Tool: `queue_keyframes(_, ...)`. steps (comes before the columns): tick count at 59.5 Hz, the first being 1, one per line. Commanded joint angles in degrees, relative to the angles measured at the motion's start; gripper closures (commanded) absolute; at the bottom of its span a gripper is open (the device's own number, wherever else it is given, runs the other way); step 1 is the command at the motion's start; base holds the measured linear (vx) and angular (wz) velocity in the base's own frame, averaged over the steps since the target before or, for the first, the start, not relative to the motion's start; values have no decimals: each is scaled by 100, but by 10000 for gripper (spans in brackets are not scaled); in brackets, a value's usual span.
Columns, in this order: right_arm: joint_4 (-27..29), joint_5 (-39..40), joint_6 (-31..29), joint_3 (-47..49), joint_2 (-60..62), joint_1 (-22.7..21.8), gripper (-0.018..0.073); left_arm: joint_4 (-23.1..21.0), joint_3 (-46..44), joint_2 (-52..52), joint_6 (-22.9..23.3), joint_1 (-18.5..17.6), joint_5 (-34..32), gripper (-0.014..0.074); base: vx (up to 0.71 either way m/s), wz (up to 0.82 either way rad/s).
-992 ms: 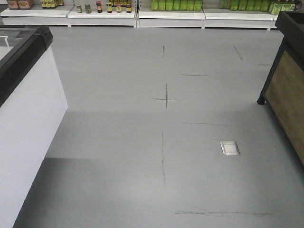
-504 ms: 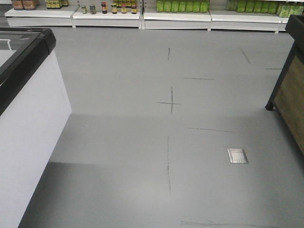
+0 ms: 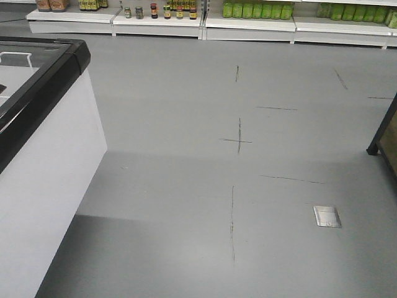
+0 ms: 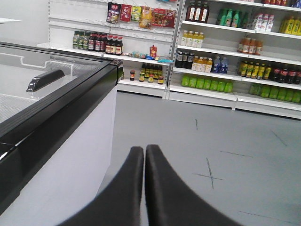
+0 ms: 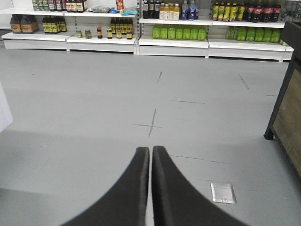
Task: Pick three apples into basket with both arms
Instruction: 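Drive the base forward across the grey floor toward the produce tables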
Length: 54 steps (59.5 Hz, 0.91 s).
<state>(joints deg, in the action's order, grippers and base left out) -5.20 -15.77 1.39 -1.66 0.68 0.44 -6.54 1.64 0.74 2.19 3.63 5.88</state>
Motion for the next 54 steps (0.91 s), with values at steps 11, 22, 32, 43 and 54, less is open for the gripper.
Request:
queue_keyframes(11, -9, 412, -53, -72, 62, -11, 551, -14, -144, 74, 24, -35, -436, 603, 10, -2)
queue_keyframes(22, -9, 412, -53, -72, 62, -11, 551, -14, -144, 74, 24, -35, -436, 603, 12, -5)
queue_keyframes(32, -9, 412, -53, -72, 62, -11, 551, -14, -144, 74, 24, -35, -436, 603, 14, -7)
queue_keyframes(43, -9, 412, -53, -72, 62, -11, 551, -14, -144, 74, 24, -35, -436, 603, 16, -9)
queue_keyframes(54, -9, 412, -53, -72, 62, -11, 551, -14, -144, 74, 24, -35, -436, 603, 17, -12)
